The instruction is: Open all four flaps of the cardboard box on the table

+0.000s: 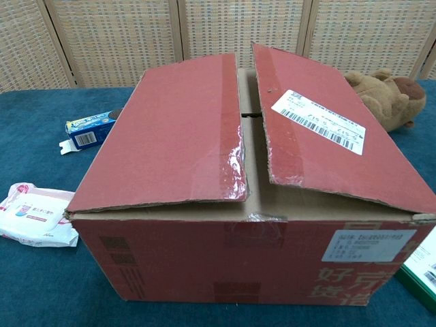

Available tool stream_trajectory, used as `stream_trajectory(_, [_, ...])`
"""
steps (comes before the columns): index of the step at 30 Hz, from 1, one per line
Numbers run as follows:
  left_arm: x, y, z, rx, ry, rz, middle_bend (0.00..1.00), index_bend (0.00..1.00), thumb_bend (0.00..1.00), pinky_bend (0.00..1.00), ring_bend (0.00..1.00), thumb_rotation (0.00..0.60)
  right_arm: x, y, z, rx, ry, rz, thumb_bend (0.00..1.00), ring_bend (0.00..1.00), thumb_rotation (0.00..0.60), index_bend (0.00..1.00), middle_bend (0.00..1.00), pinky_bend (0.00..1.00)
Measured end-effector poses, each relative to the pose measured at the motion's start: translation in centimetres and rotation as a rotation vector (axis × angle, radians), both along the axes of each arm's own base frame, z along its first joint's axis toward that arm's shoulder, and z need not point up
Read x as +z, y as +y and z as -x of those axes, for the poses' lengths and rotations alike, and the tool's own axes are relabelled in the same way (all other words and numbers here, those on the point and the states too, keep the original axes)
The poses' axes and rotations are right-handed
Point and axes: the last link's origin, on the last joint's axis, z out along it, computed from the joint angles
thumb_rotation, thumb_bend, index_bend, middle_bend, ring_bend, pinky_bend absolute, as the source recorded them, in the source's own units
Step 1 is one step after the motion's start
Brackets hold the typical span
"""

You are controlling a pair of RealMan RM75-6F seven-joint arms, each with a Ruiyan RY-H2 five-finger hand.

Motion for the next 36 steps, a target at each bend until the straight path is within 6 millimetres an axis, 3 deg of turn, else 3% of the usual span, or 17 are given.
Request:
stream_trajectory(24, [0.3, -0.3, 0.0, -0.015, -0.003, -0.004, 0.00, 0.07, 0.42, 0.00, 0.00, 0.600, 0.3, -0.1, -0.7, 0.028, -0.084, -0.024, 0.28, 0.11, 0.600, 0.31, 0.24, 0.17])
stream_trajectory(27, [0.2, -0.2, -0.1, -0.017, -0.002, -0.001, 0.00, 0.07, 0.42, 0.00, 0.00, 0.600, 0.3, -0.2, -0.7, 0.034, -0.092, -0.029, 0.38, 0.11, 0.600, 0.29, 0.24, 0.17])
stream_trajectory(32, [0.3, -0.1, -0.1, -0.014, 0.004, 0.005, 0.00, 0.07, 0.42, 0.00, 0.00, 0.600, 0.3, -0.5, -1.1, 0.052, -0.120, -0.058, 0.75, 0.11, 0.600, 0.24, 0.24, 0.17])
stream_trajectory(36, [0.4, -0.2, -0.1, -0.010, 0.014, 0.012, 0.00, 0.07, 0.42, 0.00, 0.00, 0.600, 0.3, -1.0, -1.7, 0.079, -0.169, -0.096, 0.97, 0.11, 0.600, 0.24, 0.23, 0.18])
